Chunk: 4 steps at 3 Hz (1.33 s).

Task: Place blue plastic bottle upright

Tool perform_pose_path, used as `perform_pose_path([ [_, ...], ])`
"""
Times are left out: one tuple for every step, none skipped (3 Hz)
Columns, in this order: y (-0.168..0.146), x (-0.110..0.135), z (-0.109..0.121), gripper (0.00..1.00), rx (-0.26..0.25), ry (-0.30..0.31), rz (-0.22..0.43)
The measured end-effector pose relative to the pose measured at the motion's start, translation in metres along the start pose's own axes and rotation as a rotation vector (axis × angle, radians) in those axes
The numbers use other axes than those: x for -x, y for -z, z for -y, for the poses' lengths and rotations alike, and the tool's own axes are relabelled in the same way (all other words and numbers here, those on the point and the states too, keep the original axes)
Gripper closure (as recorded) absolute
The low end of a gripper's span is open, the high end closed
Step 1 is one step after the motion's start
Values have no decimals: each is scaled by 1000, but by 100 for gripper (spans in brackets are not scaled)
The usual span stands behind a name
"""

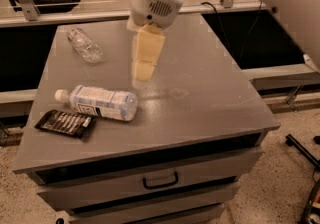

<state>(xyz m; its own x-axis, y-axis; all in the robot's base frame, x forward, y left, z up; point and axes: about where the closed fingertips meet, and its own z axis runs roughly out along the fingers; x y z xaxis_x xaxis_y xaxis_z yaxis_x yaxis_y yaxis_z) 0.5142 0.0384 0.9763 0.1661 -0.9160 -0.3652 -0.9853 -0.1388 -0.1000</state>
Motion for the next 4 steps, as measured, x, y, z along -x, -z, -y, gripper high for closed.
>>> perform_pose_path([
  [-61, 24, -4, 0, 141, -58, -14],
  [-96, 38, -8, 0, 198, -108, -42],
  [-97, 42, -5, 0, 185, -114, -32],
  [-97, 42, -5, 0, 184, -114, -31],
])
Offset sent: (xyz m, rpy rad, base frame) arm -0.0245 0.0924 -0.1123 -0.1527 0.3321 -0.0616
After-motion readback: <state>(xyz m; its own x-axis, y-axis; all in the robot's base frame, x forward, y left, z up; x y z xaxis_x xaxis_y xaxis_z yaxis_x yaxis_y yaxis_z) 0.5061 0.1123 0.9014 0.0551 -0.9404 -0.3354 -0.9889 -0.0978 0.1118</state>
